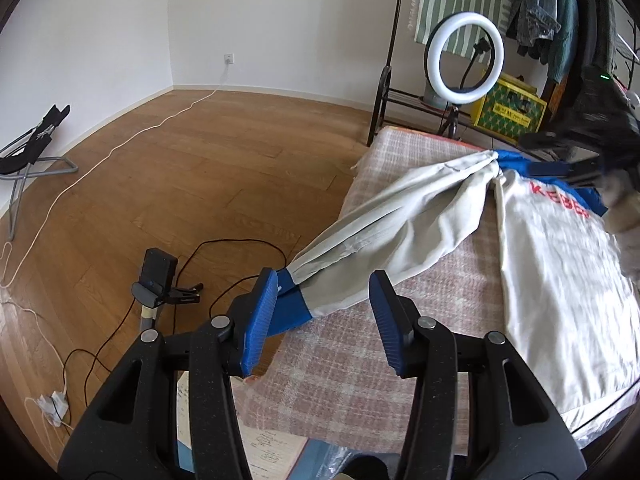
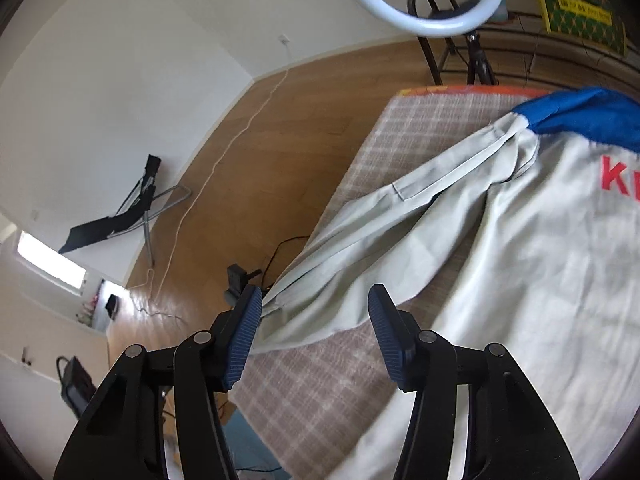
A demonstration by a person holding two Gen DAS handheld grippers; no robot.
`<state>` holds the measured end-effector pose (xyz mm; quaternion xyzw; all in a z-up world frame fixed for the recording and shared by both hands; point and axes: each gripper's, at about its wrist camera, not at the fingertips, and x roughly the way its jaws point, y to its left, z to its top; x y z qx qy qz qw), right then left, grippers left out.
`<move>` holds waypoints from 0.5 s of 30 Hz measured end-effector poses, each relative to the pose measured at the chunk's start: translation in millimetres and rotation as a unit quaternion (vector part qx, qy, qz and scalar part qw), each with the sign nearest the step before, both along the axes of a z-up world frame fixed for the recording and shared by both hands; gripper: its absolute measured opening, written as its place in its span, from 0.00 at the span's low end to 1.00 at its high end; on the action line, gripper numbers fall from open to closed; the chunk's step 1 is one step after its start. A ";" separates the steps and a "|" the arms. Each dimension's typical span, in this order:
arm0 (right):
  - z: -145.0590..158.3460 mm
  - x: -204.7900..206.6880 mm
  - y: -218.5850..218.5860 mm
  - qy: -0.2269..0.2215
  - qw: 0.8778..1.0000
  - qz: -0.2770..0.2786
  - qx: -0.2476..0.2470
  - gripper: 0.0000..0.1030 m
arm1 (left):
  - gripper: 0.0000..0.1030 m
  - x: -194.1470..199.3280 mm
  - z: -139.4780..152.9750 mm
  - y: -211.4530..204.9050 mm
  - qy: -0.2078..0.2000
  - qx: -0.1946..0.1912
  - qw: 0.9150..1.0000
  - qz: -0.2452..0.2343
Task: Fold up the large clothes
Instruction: 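Grasp the blue sleeve cuff with the left gripper and lift it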
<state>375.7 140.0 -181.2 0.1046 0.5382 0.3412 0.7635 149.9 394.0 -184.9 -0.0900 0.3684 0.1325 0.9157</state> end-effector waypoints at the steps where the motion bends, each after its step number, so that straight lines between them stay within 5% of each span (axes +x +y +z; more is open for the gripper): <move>1: -11.3 7.6 9.8 0.013 1.000 -0.004 -0.004 0.46 | 0.48 3.1 -4.0 2.4 0.004 0.002 1.000 -0.002; 6: -60.7 41.1 46.1 0.081 0.996 -0.038 -0.008 0.44 | 0.48 23.1 -26.6 16.5 0.023 0.017 0.999 -0.023; 11: -84.2 59.8 67.3 0.087 0.995 -0.040 -0.033 0.41 | 0.48 44.2 -45.4 25.4 0.038 0.020 0.998 -0.036; 15: -102.5 68.6 69.7 0.110 0.992 -0.042 -0.034 0.06 | 0.48 62.0 -56.0 23.5 0.051 0.026 0.997 -0.054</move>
